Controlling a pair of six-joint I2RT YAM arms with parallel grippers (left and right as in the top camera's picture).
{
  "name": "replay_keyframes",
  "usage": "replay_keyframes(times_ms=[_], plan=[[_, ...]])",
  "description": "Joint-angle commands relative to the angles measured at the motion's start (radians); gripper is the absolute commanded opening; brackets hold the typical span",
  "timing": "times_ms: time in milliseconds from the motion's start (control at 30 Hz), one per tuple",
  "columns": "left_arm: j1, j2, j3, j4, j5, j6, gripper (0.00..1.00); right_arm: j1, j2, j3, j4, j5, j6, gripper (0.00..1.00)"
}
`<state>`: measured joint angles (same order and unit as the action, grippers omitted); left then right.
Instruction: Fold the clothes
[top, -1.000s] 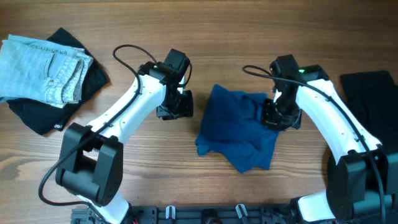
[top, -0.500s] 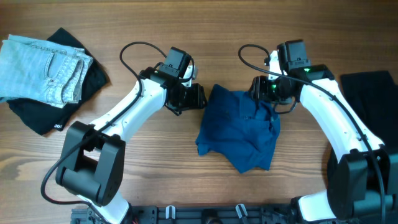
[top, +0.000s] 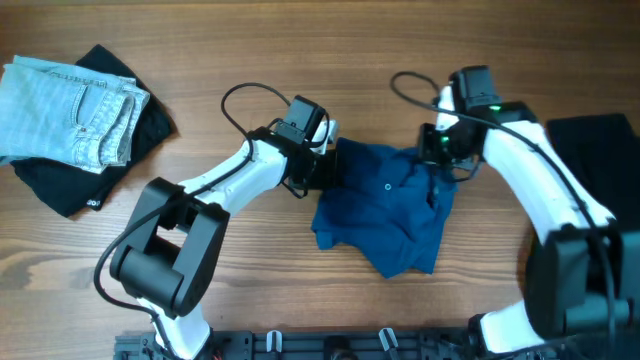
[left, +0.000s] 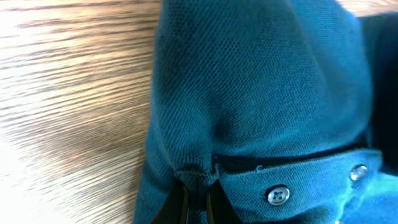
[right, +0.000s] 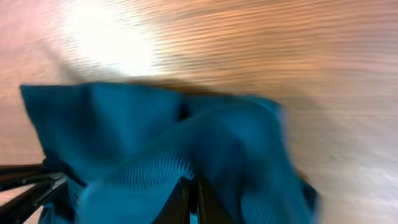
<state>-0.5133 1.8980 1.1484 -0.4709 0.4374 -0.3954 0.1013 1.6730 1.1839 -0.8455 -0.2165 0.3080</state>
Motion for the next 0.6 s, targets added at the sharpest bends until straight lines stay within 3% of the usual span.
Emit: replay_keyframes(times_ms=[0, 67, 200, 233, 267, 300, 333, 367, 400, 467, 567], plan=[[0.060, 0.015, -0.016, -0.042, -0.093, -0.039, 0.04, -0.076, -0.118, 0.029, -0.032, 0.063, 0.012, 0.04], [0.093, 0.015, -0.016, -0.048, -0.083, -0.038, 0.04, -0.076, -0.127, 0.029, -0.051, 0.014, -0.128, 0.04], [0.148, 0.014, -0.016, -0.076, -0.079, -0.038, 0.04, -0.077, -0.119, -0.015, -0.112, 0.242, 0.041, 0.06], [0.159, 0.014, -0.016, -0.077, -0.061, -0.038, 0.04, -0.077, -0.117, -0.030, -0.098, 0.265, 0.068, 0.49], [0.163, 0.013, -0.016, -0.077, -0.036, -0.038, 0.13, -0.077, -0.117, -0.034, -0.090, 0.264, 0.068, 0.66], [0.164, 0.013, -0.016, -0.075, -0.011, -0.037, 0.24, -0.077, -0.117, -0.034, -0.089, 0.249, 0.068, 0.67], [0.164, 0.013, -0.016, -0.075, 0.018, -0.038, 0.34, -0.077, -0.120, -0.033, -0.081, 0.173, 0.027, 0.57], [0.164, 0.013, -0.016, -0.076, 0.059, -0.038, 0.43, -0.076, -0.120, -0.033, -0.068, 0.034, -0.092, 0.39], [0.164, 0.011, -0.016, -0.077, 0.101, -0.038, 0.48, -0.076, -0.120, -0.033, -0.074, -0.292, -0.366, 0.37], [0.164, 0.000, -0.016, -0.082, 0.125, -0.034, 0.50, -0.068, -0.121, -0.034, -0.126, -0.452, -0.454, 0.53], [0.166, -0.053, -0.015, -0.090, 0.130, -0.026, 0.51, -0.017, -0.121, -0.047, -0.186, -0.338, -0.376, 0.67]])
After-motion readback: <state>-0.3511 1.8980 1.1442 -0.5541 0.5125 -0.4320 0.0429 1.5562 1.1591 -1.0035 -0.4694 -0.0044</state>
